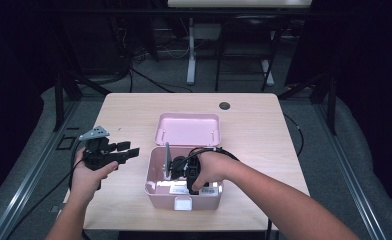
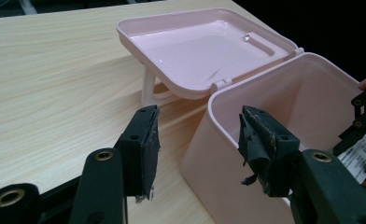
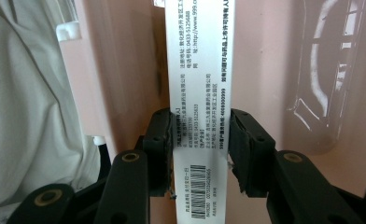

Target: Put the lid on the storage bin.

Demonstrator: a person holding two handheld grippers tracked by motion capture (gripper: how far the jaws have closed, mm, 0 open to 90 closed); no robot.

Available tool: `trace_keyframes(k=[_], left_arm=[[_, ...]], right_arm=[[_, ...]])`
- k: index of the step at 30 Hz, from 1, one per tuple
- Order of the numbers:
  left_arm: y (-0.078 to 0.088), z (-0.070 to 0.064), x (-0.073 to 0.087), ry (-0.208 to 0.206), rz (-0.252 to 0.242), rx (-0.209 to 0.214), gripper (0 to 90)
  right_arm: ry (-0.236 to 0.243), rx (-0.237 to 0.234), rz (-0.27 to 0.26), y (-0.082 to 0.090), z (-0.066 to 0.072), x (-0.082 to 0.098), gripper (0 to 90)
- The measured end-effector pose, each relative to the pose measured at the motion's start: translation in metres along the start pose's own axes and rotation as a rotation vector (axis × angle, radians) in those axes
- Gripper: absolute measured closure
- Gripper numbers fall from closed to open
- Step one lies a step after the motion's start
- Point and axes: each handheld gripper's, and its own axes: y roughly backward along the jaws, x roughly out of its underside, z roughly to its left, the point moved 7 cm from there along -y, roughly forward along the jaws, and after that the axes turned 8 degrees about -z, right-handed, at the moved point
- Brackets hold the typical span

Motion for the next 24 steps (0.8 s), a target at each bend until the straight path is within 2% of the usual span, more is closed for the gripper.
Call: trace_keyframes(k=[14, 19, 24], left_arm=[[0.000, 0.000, 0.000, 0.000, 0.000, 0.000, 47.8], [0.000, 0.001, 0.000, 0.000, 0.001, 0.000, 47.8], [0.000, 0.000, 0.001, -0.006, 0.008, 0.006, 47.8]], right_arm=[[0.044, 0.003, -0.009, 0.000, 0.001, 0.001, 61.5], [0.038, 0.005, -0.013, 0.002, 0.000, 0.001, 60.4], [0.021, 0.016, -0.040, 0.011, 0.001, 0.004, 60.6]])
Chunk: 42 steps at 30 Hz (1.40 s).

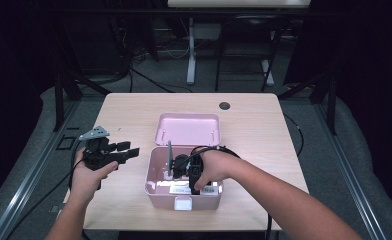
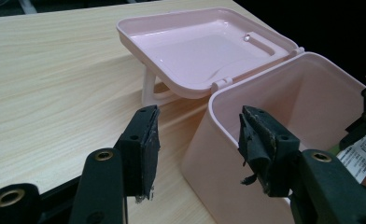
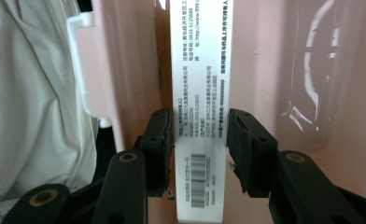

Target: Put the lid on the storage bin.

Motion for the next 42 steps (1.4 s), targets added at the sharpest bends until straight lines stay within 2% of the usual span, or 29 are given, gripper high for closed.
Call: trace_keyframes(k=[9, 12, 17, 26, 32, 42], left_arm=[[-0.002, -0.002, 0.001, 0.003, 0.001, 0.001, 47.8], [-0.002, -0.002, 0.002, 0.003, 0.003, 0.001, 47.9], [-0.003, -0.004, 0.002, 0.000, 0.010, 0.007, 48.1], [-0.004, -0.005, 0.002, -0.008, 0.008, 0.010, 48.4], [-0.005, -0.007, 0.003, -0.010, 0.018, 0.010, 49.2], [-0.005, -0.008, 0.003, -0.012, 0.012, 0.019, 50.4]], right_arm=[[-0.006, 0.048, -0.054, 0.028, 0.001, 0.000, 62.0], [-0.009, 0.072, -0.086, 0.039, 0.000, 0.001, 62.5], [-0.042, 0.097, -0.132, 0.052, -0.004, 0.005, 62.6], [-0.086, 0.123, -0.174, 0.062, -0.010, 0.017, 62.4], [-0.125, 0.131, -0.214, 0.064, -0.015, 0.023, 62.2], [-0.166, 0.154, -0.245, 0.066, -0.023, 0.035, 61.6]])
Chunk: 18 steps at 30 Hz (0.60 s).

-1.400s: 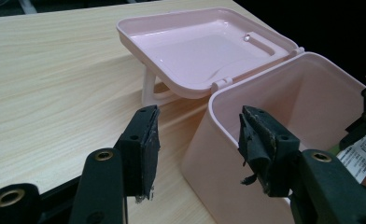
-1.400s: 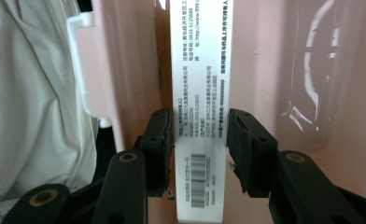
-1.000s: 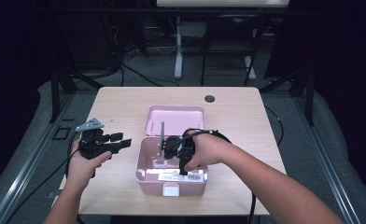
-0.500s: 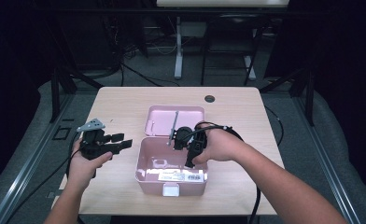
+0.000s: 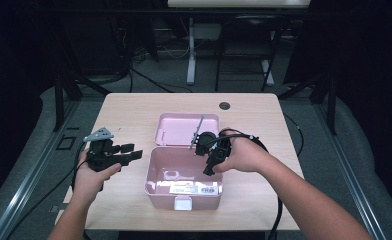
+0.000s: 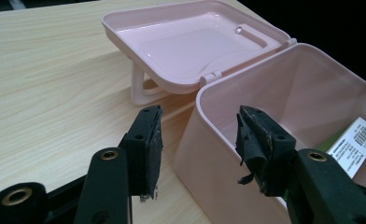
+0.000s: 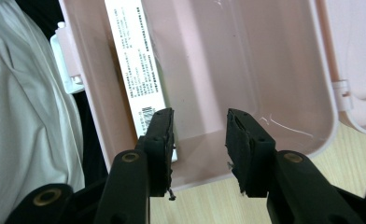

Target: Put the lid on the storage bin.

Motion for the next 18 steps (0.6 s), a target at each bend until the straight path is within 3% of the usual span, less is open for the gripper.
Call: trace_keyframes(k=[8, 13, 16, 18], left_arm=[[0.000, -0.002, -0.001, -0.013, 0.002, 0.007, 50.9], [0.000, -0.004, -0.001, -0.015, 0.003, 0.012, 51.9], [-0.001, -0.005, 0.000, -0.015, 0.000, 0.014, 52.4], [-0.002, -0.006, 0.000, -0.021, 0.004, 0.016, 52.4]], right_arm=[[-0.057, 0.031, -0.077, 0.013, -0.007, 0.003, 61.5], [-0.097, 0.038, -0.121, 0.014, -0.011, 0.009, 60.9], [-0.101, 0.066, -0.136, 0.014, -0.016, 0.013, 60.0], [-0.120, 0.071, -0.171, 0.016, -0.018, 0.013, 59.1]])
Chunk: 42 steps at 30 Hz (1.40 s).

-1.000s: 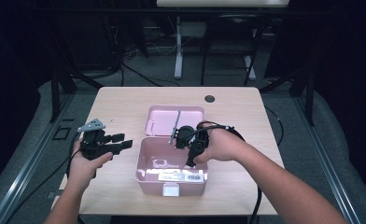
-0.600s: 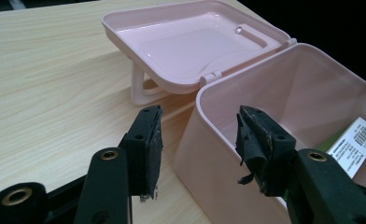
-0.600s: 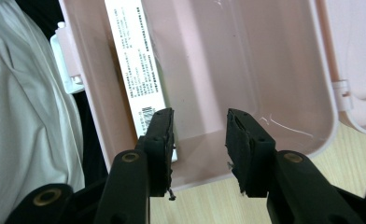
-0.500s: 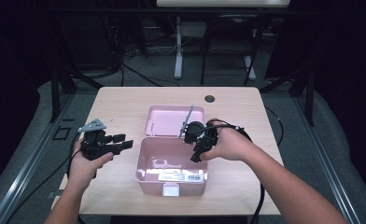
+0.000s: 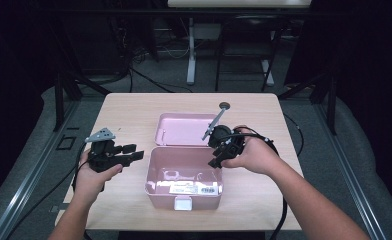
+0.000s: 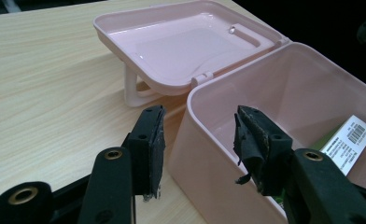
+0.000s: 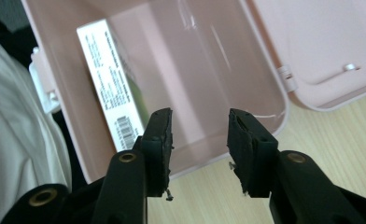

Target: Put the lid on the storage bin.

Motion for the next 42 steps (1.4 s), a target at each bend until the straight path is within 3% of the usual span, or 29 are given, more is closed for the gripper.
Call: trace_keyframes(k=[6, 9, 15, 20, 27, 30, 35, 42], left_arm=[[-0.004, -0.005, 0.002, -0.014, 0.012, 0.016, 54.0], [-0.005, -0.006, 0.003, -0.018, 0.016, 0.017, 55.8], [-0.009, -0.010, 0.006, -0.028, 0.032, 0.033, 59.2], [-0.014, -0.013, 0.009, -0.047, 0.040, 0.033, 61.9], [-0.022, -0.015, 0.015, -0.057, 0.057, 0.018, 64.9], [-0.023, -0.015, 0.017, -0.064, 0.066, 0.013, 65.7], [-0.027, -0.017, 0.021, -0.086, 0.077, 0.017, 69.5], [-0.028, -0.018, 0.021, -0.092, 0.079, 0.016, 70.8]], right_arm=[[-0.046, 0.039, -0.080, 0.003, -0.007, 0.000, 58.7], [-0.024, 0.070, -0.122, 0.006, -0.009, -0.002, 58.7], [-0.037, 0.089, -0.171, 0.007, -0.009, -0.005, 58.6], [-0.079, 0.119, -0.240, 0.009, -0.014, -0.005, 60.4], [-0.114, 0.128, -0.242, 0.005, -0.022, -0.001, 60.7], [-0.134, 0.102, -0.252, 0.002, -0.022, 0.001, 59.9], [-0.147, 0.103, -0.250, -0.006, -0.025, 0.006, 60.1], [-0.198, 0.122, -0.293, -0.012, -0.035, 0.011, 61.3]])
